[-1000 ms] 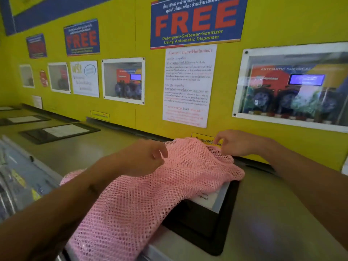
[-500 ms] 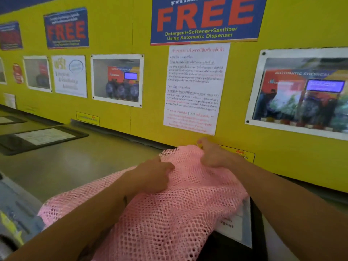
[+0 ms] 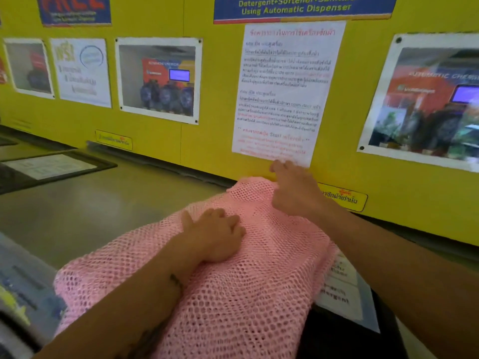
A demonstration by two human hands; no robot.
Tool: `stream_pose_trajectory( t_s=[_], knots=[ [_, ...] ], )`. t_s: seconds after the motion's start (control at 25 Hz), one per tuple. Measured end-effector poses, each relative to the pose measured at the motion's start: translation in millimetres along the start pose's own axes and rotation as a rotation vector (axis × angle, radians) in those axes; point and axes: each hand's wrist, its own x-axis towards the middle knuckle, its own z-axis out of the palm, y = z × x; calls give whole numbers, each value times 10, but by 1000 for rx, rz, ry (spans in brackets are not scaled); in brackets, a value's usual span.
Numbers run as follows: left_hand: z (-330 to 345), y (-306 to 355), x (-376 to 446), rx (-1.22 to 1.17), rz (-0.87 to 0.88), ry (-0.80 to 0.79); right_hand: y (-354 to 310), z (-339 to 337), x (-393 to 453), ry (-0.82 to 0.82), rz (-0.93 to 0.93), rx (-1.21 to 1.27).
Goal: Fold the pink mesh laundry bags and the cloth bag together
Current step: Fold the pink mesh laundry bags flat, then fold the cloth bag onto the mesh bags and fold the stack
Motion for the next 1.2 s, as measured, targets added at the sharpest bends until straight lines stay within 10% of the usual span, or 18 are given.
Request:
stream_pose_trajectory(
  t_s=[0.2, 0.48, 0.72, 1.0, 1.2],
  knots=[
    [53, -81, 78, -47, 36, -31, 381, -85, -436, -552, -5, 55],
    [-229, 181, -163, -28, 122, 141, 890, -821, -1238, -552, -39, 16],
    [-518, 1885, -648, -304, 535, 465, 1692, -1678, -2024, -585, 17, -99],
    [3, 3654, -1416, -464, 801, 128, 3028, -2245, -3098, -716, 428, -260],
    [257, 4222, -1667, -354, 746, -107, 3246, -1980, -3543, -831, 613, 93]
  ],
)
